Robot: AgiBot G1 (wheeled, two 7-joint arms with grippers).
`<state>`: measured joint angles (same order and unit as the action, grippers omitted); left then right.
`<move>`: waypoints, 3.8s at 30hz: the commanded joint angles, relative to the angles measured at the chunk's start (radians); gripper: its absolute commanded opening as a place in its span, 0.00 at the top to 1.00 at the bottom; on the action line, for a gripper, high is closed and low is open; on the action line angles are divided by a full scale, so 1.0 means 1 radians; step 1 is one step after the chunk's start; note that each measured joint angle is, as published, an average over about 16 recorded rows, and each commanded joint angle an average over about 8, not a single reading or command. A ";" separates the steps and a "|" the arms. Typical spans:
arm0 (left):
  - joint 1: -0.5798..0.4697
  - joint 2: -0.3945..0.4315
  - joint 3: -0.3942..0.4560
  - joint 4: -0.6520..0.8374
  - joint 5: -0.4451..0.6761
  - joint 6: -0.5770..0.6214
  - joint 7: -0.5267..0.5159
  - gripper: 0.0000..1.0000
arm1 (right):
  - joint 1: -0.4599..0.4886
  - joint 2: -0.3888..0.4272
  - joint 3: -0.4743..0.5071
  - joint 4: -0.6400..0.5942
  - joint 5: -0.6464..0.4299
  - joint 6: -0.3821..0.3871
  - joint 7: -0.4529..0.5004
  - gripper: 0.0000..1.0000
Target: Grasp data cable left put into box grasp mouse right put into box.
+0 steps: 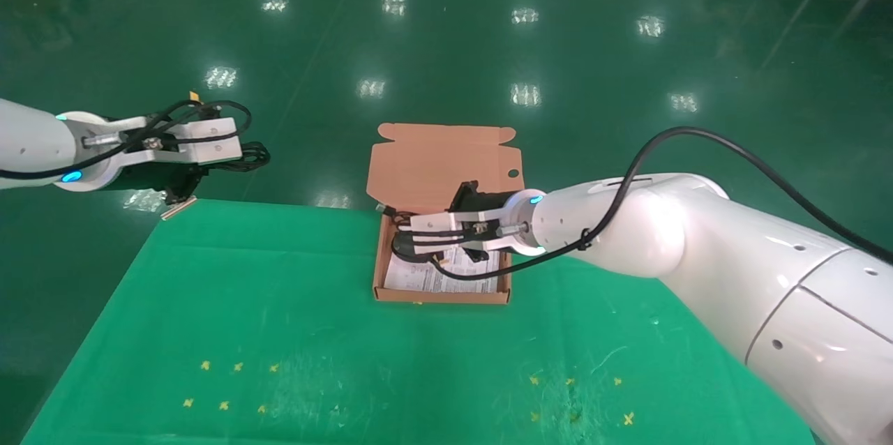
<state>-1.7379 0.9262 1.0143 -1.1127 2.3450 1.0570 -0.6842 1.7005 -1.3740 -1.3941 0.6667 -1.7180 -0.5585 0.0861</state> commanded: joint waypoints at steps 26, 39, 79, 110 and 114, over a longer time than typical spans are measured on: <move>0.121 0.146 -0.008 0.131 -0.133 -0.258 0.124 1.00 | 0.083 0.263 0.074 0.171 0.072 -0.002 0.092 0.00; 0.177 0.408 0.002 0.491 -0.306 -0.563 0.434 1.00 | 0.119 0.556 0.069 0.436 -0.016 -0.052 0.274 0.00; 0.170 0.419 0.108 0.482 -0.663 -0.625 0.721 0.00 | 0.124 0.720 0.062 0.651 -0.181 -0.091 0.510 0.00; 0.202 0.250 -0.090 0.351 -0.870 -0.447 0.669 0.00 | 0.018 0.648 0.308 0.494 0.009 -0.247 0.353 0.00; 0.237 0.207 -0.139 0.311 -0.927 -0.380 0.656 0.00 | -0.030 0.657 0.368 0.503 0.082 -0.298 0.334 0.00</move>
<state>-1.4995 1.1321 0.8735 -0.8024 1.4168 0.6792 -0.0288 1.6689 -0.7172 -1.0242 1.1704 -1.6345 -0.8578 0.4197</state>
